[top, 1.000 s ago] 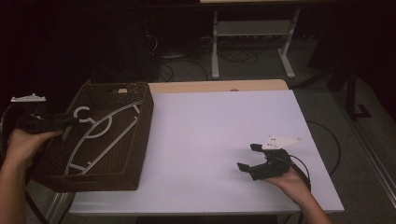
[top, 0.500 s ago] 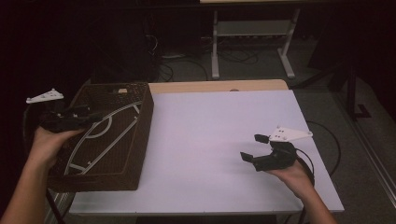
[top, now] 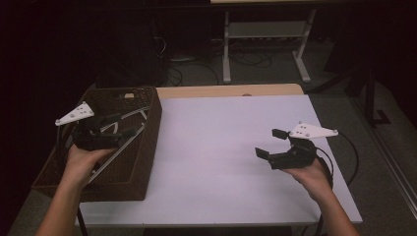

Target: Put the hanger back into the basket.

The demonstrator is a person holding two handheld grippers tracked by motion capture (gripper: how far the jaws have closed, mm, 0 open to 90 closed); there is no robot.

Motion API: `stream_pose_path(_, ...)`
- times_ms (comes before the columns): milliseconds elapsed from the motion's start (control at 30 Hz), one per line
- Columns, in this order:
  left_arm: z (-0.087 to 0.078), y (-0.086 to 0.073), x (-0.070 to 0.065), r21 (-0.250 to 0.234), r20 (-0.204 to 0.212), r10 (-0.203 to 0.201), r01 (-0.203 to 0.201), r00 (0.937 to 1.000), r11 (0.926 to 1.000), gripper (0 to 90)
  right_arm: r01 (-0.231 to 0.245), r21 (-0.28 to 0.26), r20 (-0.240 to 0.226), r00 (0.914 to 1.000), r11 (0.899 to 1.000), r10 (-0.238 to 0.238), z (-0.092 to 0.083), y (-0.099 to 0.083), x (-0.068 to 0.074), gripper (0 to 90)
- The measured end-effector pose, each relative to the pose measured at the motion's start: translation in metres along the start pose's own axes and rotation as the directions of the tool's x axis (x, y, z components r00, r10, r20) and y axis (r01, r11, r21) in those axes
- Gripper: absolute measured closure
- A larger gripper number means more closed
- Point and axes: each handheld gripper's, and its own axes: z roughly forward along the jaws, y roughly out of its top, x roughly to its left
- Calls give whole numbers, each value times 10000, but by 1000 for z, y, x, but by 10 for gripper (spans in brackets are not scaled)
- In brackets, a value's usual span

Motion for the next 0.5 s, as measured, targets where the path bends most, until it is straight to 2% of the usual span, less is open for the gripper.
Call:
stream_pose_path(233, 17, -6, -25, -261, 520, 51, -37, 9986, 9997, 51, -93, -344, 252, 9996, 9994, 102, 4, 12, 1, 36)
stream_pose_path(433, 30, -9, -43, -385, 1061, 223, -183, 9941, 9991, 22, -11, -557, 278, 9996, 9984, 27, 5, 19, 2, 19)
stream_pose_path(500, 35, -11, -48, -512, 1129, 334, -277, 9930, 9983, 21, -41, -585, 265, 9996, 9983, 57, 4, 19, 1, 17)
